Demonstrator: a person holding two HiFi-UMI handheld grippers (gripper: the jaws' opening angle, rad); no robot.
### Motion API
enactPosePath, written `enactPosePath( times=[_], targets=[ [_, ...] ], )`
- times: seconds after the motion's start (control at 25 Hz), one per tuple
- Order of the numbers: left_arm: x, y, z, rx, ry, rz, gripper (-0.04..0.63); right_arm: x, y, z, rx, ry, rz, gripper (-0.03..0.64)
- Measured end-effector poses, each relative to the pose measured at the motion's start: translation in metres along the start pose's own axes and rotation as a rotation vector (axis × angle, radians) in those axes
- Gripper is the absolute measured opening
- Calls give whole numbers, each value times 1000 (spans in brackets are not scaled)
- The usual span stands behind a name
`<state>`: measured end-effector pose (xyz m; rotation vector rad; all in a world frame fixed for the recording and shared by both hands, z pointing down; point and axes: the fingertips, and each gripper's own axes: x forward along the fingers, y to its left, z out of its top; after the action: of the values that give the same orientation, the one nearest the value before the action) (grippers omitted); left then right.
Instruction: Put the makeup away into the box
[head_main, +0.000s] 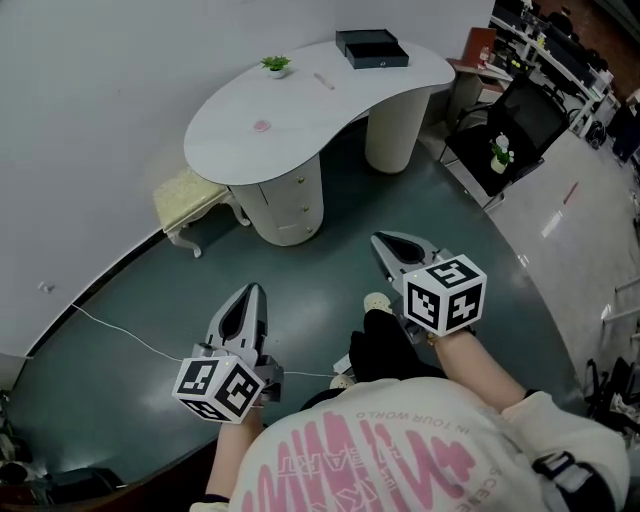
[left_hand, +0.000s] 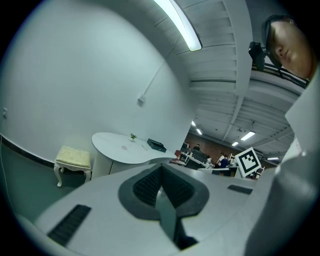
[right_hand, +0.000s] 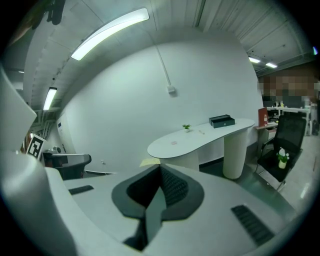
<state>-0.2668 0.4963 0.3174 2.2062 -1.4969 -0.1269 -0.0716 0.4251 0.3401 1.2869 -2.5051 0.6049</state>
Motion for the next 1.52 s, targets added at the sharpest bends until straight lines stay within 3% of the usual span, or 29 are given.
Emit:
enactPosePath(
  times=[0.36, 0.72, 1.04, 1.24, 1.52],
  targets=[
    [46, 14, 11, -11, -40, 57, 2, 56, -50, 12, 5, 34, 49, -2],
    [125, 29, 55, -61, -165, 150, 2, 128, -109, 73, 70, 42, 187, -2],
    [191, 30, 79, -30, -211, 188, 2, 170, -145, 118, 55, 29, 276, -2],
    [213, 30, 74, -38, -219, 213, 2, 190, -164, 112, 41, 79, 302, -2],
    [214, 46, 56, -65, -170, 292, 2, 226, -172, 86, 109, 158, 340, -2]
  ],
)
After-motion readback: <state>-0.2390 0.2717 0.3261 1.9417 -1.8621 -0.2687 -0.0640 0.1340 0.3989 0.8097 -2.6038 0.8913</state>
